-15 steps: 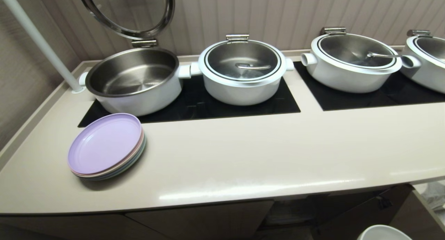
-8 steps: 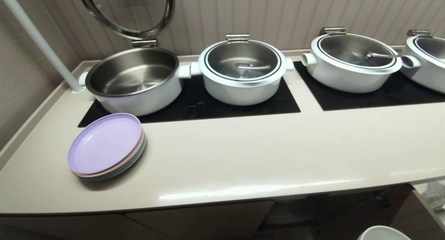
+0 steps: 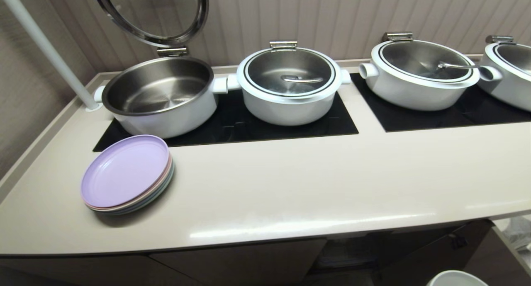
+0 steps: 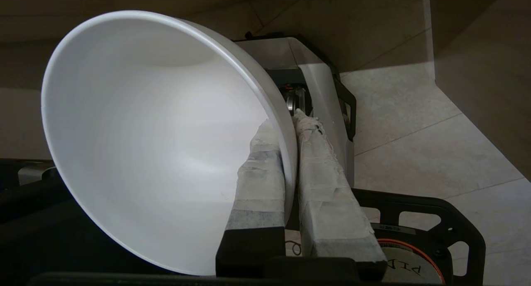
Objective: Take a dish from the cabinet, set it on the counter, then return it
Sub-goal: Put it back into the cabinet
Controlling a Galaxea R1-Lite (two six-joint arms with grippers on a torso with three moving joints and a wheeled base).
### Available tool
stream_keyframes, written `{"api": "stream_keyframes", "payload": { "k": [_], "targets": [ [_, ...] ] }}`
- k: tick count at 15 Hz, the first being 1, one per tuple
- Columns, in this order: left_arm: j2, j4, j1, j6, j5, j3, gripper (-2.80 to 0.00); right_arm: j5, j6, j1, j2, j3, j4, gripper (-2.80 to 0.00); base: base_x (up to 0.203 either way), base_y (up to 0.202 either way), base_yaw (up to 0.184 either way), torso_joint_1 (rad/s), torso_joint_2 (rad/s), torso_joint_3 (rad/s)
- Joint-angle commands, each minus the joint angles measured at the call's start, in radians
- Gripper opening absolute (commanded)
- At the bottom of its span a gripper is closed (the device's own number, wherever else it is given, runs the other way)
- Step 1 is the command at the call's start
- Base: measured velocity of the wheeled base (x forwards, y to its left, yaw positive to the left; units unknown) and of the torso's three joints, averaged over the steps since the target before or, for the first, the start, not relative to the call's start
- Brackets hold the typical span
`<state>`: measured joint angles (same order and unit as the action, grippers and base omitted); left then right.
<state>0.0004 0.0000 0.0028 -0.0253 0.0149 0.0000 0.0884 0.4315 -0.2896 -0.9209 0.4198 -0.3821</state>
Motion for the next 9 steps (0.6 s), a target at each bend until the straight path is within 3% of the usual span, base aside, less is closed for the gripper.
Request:
{"api": "stream_keyframes", "payload": {
  "k": [1, 9],
  "targets": [
    [0.000, 0.000, 0.000, -0.001, 0.000, 0.000, -2.80, 0.002, 0.003, -0.002, 0.007, -0.001, -0.003, -2.80, 0.000, 0.000, 0.000, 0.000, 0.00, 0.000],
    [0.000, 0.000, 0.000, -0.001, 0.000, 0.000, -2.80, 0.001, 0.001, -0.003, 0.008, -0.002, -0.003, -2.80, 0.000, 0.000, 0.000, 0.000, 0.00, 0.000]
  ]
}}
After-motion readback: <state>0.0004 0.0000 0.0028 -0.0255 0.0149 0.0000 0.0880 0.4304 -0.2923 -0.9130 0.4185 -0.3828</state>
